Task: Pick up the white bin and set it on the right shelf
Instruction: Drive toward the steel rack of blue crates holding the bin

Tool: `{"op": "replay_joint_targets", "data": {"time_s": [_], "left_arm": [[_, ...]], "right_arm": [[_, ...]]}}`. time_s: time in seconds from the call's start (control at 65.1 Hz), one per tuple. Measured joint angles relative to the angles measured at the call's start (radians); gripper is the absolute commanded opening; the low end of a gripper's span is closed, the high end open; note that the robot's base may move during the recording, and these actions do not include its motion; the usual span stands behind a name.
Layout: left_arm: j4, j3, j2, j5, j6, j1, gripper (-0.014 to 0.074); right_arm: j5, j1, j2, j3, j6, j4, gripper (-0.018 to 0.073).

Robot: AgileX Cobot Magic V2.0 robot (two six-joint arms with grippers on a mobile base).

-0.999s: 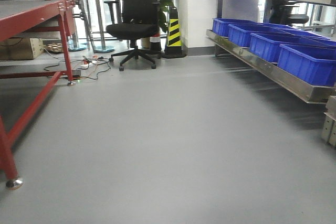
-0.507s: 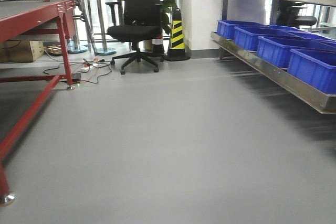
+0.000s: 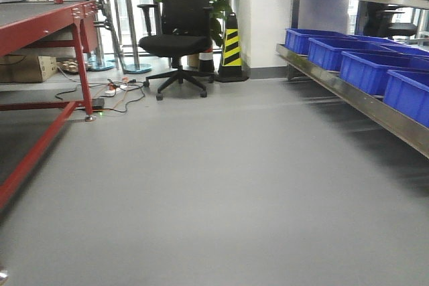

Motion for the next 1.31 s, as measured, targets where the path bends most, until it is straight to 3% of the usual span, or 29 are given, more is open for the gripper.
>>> {"op": "replay_joint_targets", "data": {"time_s": [1.306], "left_arm": [[0.000,0.000,0.000,0.000,0.000,0.000,-0.0126]], "right_arm": [[0.000,0.000,0.000,0.000,0.000,0.000,0.0119]]}}
